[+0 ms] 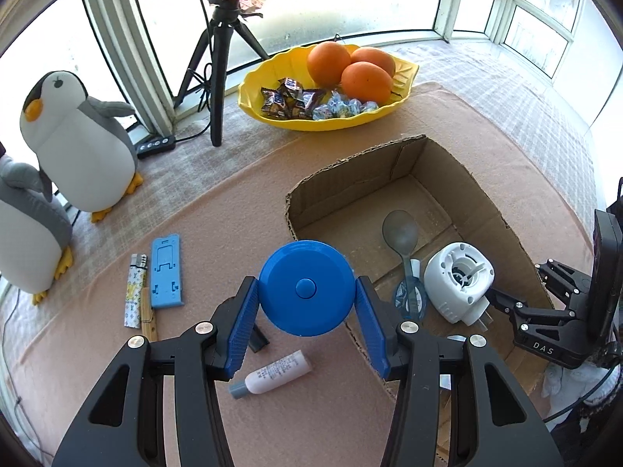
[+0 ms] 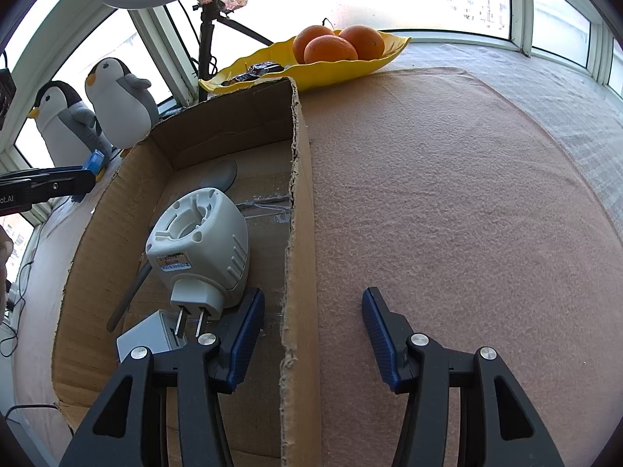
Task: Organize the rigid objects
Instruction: 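Carry the blue tape measure into the box and open the left gripper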
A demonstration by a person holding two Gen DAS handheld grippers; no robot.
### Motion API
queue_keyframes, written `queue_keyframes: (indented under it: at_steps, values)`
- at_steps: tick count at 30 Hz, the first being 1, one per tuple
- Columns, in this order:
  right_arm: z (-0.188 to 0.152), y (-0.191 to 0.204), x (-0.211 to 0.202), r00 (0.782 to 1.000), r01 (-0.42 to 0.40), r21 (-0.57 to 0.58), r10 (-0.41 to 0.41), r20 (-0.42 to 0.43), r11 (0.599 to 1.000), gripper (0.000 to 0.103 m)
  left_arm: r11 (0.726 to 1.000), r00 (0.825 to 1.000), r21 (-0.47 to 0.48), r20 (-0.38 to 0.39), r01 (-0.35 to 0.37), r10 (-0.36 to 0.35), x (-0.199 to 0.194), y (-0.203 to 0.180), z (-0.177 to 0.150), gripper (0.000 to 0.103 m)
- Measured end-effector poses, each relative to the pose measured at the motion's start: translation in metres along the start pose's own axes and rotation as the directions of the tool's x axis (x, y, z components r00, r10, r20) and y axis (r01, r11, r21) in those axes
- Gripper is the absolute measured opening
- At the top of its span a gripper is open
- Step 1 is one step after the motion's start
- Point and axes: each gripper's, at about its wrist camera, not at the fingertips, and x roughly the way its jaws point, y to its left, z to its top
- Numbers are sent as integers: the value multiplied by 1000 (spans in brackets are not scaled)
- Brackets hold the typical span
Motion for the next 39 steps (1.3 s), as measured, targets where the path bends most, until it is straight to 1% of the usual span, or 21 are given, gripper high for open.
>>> queue_keyframes:
  at_steps: [8, 15, 25, 34, 35, 36, 38, 39]
  values:
    - [0, 0, 0, 1000, 0, 1, 0, 0, 1000, 48, 999, 1000, 35, 1, 28, -28, 9, -29, 17, 49]
    - [0, 0, 0, 1000, 0, 0, 0, 0, 1000, 48, 998, 999, 54, -11, 45, -44, 20, -48, 23, 49]
    - [0, 0, 0, 1000, -1, 1, 1, 0, 1000, 48, 997, 998, 55, -46, 45, -43, 38, -56, 24, 49]
    - [1, -1, 0, 1000, -1, 3, 1, 1, 1000, 49, 996, 996, 70, -76, 50, -44, 44, -60, 20, 50]
    - [1, -1, 0, 1000, -1, 3, 1, 1, 1000, 49, 996, 996, 70, -73, 48, -42, 44, -60, 20, 54]
    - [1, -1, 0, 1000, -2, 4, 2, 1, 1000, 49, 996, 997, 69, -70, 49, -44, 43, -60, 21, 62]
    - [1, -1, 0, 1000, -3, 5, 3, 1, 1000, 49, 996, 996, 65, -70, 57, -53, 42, -60, 21, 66]
    - [1, 0, -1, 1000, -3, 4, 3, 2, 1000, 49, 996, 996, 65, -70, 59, -54, 42, -60, 21, 66]
